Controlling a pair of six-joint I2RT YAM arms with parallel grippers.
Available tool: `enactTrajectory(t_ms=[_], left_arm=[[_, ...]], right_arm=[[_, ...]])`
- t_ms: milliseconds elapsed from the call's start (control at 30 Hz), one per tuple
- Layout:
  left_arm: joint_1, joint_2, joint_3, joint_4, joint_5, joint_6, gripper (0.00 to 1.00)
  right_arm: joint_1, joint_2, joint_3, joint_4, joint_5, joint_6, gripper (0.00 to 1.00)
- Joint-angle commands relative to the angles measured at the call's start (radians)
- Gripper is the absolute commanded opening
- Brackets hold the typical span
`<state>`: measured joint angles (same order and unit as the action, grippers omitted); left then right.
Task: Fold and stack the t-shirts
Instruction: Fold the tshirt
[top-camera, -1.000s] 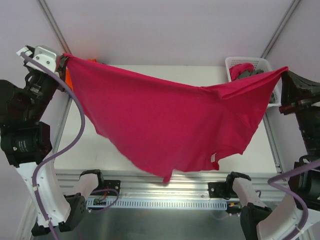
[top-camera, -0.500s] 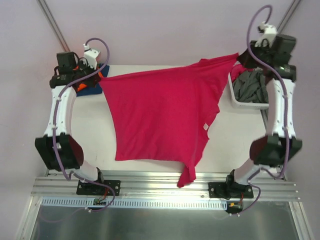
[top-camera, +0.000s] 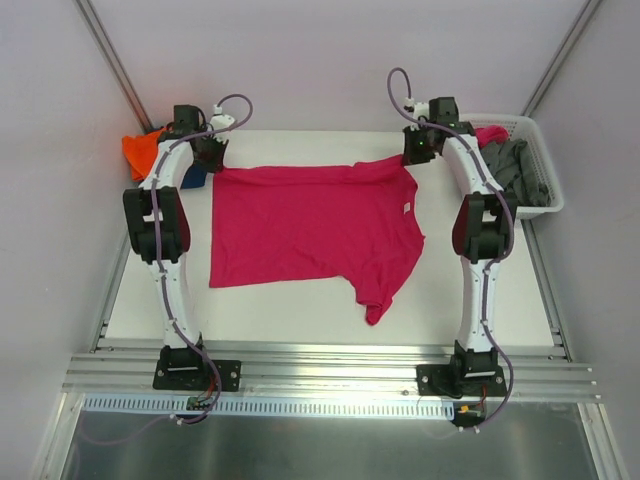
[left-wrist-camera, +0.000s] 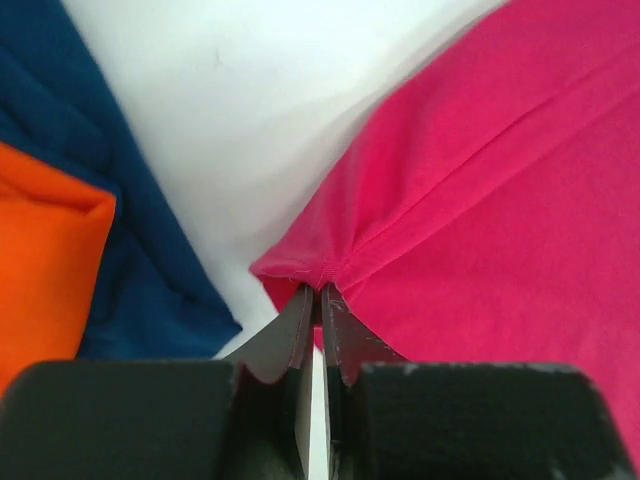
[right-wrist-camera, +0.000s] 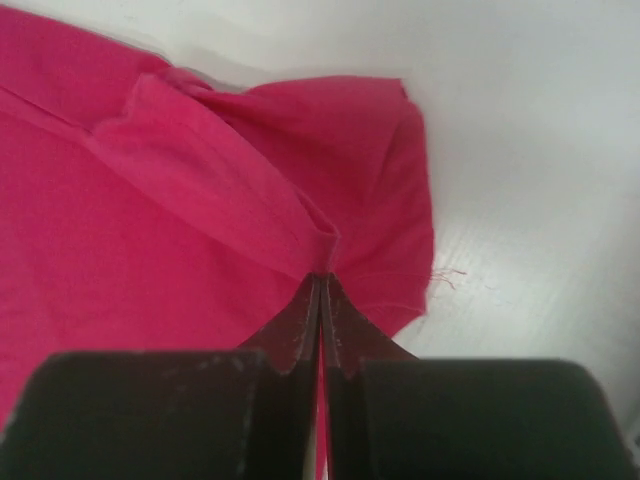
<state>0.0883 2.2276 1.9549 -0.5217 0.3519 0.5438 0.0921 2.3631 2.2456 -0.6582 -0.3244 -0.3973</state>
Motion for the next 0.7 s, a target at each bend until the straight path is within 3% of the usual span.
enactTrajectory(t_ms=[0,100,233,467,667], left_arm=[[-0.025,0.021,0.117,0.005,-0.063,0.009,0.02],[-0.027,0.040,0.125,0.003,-0.079,-0.024,0.10],[-0.025,0.021,0.079,0.006,-0.045,-0.073,0.00],[-0.025,-0.089,-0.069,0.003,0.016,-0.119,0.00],[-0.025,-0.167,-0.178,0.003,0.048,-0.139,0.00]], right_arm=[[-0.002,-0.015,0.049,0.029,0.085,-0.003,0.01],[0.000,-0.002,0.036,0.028,0.094,0.002,0.01],[0.003,-0.010,0.028,0.023,0.088,0.002,0.01],[0.003,-0.149,-0.144,-0.007,0.035,0.017,0.01],[-0.005,-0.192,-0.156,-0.038,0.018,0.026,0.01]])
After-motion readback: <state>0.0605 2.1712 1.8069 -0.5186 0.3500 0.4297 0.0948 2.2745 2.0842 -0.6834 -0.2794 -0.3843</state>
